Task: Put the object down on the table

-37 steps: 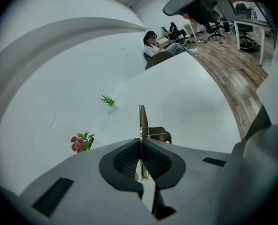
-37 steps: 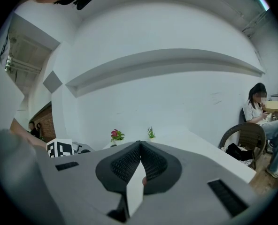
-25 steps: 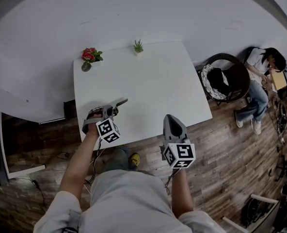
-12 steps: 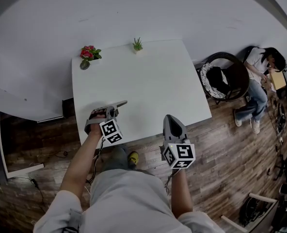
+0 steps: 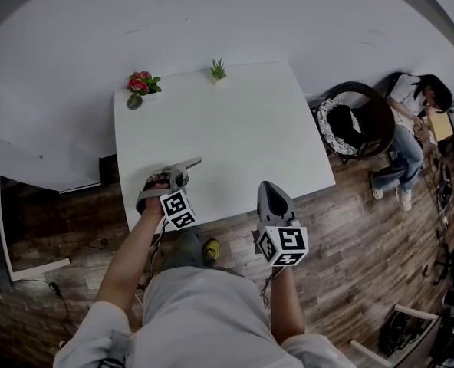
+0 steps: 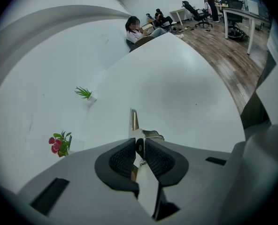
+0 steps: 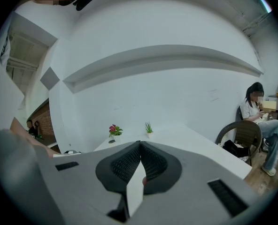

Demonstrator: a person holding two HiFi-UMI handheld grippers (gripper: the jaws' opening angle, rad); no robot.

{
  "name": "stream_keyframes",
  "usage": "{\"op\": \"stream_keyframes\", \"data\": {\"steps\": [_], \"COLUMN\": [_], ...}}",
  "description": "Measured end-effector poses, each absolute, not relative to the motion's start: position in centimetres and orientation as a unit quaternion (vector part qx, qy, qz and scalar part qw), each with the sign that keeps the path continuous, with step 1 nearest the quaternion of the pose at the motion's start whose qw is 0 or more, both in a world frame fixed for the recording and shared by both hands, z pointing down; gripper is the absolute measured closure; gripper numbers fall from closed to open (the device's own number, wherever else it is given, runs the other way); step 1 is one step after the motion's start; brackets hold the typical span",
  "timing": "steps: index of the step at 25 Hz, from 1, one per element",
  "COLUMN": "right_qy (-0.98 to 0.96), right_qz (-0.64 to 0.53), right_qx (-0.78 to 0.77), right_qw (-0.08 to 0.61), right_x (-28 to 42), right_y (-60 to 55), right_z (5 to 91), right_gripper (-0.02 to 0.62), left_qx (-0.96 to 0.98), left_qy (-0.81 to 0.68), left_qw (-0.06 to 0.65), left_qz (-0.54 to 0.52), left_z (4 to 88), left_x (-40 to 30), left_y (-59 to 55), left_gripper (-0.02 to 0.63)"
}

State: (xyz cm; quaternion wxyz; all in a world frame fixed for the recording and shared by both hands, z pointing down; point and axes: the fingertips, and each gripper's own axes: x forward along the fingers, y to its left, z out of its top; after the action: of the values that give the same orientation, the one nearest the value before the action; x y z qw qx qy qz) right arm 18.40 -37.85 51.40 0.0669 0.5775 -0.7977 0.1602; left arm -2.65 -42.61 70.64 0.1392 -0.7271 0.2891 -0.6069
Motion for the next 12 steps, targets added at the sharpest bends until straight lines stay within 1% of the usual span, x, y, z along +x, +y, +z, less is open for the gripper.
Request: {"op": "stream_keyframes", "data": {"steps": [8, 12], "right_qy": [-0.796, -0.796], "right_qz": [0.161, 0.160], "right_qx": [0.579, 0.580], "right_qw": [0.067, 0.064], "right_x": [18.52, 18.47], "right_y": [-37.52, -37.32], "right_z": [51.40, 51.09], "right_gripper": [0.586, 0.586], "left_qx": [-0.733, -0.748], "left_qy": [0.298, 0.319], "left_qw": [0.122, 0.080], "left_qz": [-0.599, -0.577], "left_z": [70.59, 70.22], "left_x": [-2.52, -2.51], "left_y": [-42.56, -42.04], "left_gripper": [0.535, 0.526]}}
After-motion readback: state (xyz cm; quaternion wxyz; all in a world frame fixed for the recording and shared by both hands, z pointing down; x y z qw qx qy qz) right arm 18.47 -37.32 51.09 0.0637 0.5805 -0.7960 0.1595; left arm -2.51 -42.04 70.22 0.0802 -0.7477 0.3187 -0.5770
